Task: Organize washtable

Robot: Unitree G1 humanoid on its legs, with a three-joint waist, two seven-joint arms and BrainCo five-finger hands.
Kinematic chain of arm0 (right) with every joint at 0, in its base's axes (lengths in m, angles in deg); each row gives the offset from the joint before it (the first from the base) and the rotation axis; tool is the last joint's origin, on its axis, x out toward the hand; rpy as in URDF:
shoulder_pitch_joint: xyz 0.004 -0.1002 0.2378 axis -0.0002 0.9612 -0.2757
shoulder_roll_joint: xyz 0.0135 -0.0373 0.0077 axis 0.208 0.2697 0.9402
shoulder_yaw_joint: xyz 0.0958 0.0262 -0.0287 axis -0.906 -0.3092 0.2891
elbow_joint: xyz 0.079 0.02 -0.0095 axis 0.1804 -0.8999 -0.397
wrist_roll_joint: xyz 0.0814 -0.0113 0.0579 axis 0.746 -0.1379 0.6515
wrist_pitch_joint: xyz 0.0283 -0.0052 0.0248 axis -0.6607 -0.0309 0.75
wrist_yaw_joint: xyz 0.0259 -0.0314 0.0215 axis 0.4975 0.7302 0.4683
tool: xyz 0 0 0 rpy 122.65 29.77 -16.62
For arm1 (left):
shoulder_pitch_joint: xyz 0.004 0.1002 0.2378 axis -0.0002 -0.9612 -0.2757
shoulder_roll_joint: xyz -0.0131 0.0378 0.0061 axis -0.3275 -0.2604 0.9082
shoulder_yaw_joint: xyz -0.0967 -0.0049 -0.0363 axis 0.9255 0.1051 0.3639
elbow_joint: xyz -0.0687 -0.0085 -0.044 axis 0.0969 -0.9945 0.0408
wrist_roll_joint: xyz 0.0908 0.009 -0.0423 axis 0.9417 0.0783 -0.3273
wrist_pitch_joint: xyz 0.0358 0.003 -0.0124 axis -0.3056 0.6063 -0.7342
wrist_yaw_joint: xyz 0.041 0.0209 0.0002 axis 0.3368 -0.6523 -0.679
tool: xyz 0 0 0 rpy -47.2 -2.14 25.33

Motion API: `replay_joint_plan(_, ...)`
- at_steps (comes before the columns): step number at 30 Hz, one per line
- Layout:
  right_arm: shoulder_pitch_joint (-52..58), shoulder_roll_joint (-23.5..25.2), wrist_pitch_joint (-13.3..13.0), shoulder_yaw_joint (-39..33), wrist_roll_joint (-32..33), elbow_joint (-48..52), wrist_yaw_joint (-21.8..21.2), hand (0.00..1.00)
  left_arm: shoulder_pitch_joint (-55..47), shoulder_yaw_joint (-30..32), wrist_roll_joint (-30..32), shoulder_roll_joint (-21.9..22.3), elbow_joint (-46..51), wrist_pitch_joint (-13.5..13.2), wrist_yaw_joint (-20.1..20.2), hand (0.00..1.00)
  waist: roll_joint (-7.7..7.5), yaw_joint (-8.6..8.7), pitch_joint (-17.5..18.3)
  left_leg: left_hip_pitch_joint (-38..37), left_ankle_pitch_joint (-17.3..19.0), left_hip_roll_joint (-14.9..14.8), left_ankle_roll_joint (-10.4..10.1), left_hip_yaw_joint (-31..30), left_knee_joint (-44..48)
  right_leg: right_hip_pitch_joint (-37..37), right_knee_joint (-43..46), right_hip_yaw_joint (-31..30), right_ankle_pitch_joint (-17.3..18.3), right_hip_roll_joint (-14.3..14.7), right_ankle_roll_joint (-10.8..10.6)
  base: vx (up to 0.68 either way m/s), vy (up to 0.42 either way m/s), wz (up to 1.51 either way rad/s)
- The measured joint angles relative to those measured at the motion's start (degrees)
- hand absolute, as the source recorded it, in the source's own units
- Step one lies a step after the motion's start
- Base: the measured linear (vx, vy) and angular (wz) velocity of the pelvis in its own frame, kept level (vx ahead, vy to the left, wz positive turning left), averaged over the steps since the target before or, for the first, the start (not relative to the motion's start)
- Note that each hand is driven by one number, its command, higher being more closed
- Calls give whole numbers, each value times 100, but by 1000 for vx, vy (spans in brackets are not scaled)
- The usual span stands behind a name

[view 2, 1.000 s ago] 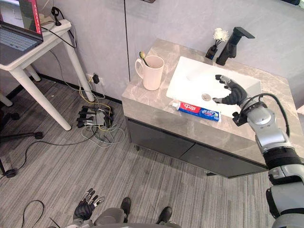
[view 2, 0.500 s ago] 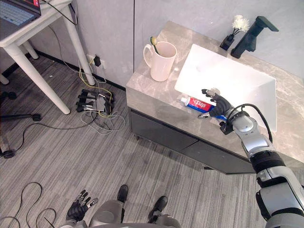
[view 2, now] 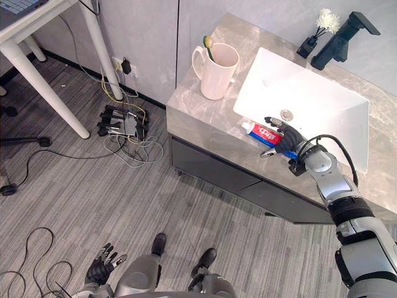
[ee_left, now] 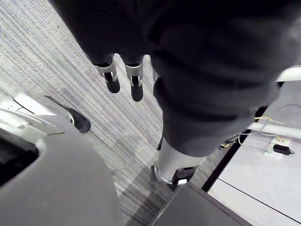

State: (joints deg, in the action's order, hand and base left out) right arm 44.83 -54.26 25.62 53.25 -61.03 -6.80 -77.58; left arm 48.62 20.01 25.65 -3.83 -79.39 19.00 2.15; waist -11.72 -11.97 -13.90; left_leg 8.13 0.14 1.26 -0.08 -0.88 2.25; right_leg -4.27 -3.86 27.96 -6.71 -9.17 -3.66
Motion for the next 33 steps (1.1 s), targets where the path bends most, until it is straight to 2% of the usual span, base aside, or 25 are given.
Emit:
replay_joint_plan(16, 7, -183, 99, -220, 115, -196, -1, 0, 2, 12, 0, 0, -9, 36, 3, 0, 0, 30, -2, -34, 2, -20, -2, 196, 0, -100, 77, -208, -2, -8, 1, 3, 24, -6)
replay_joint_plan(19, 9, -229, 109, -448, 150, -198, 9, 0, 1, 14, 0, 0, -24, 36, 4, 0, 0, 39, -2, -37, -2, -19, 6, 206, 0, -104, 77, -220, -3, -8, 2, 0, 0, 0)
replay_joint_plan(33, 27, -401, 116, -627, 236, -196, 10, 0, 1, 61, 0, -1, -151, 35, 20, 0, 6, 171, 2, -37, -16, -29, 27, 241, 0, -123, 77, -257, -9, 0, 10, 1, 4, -1)
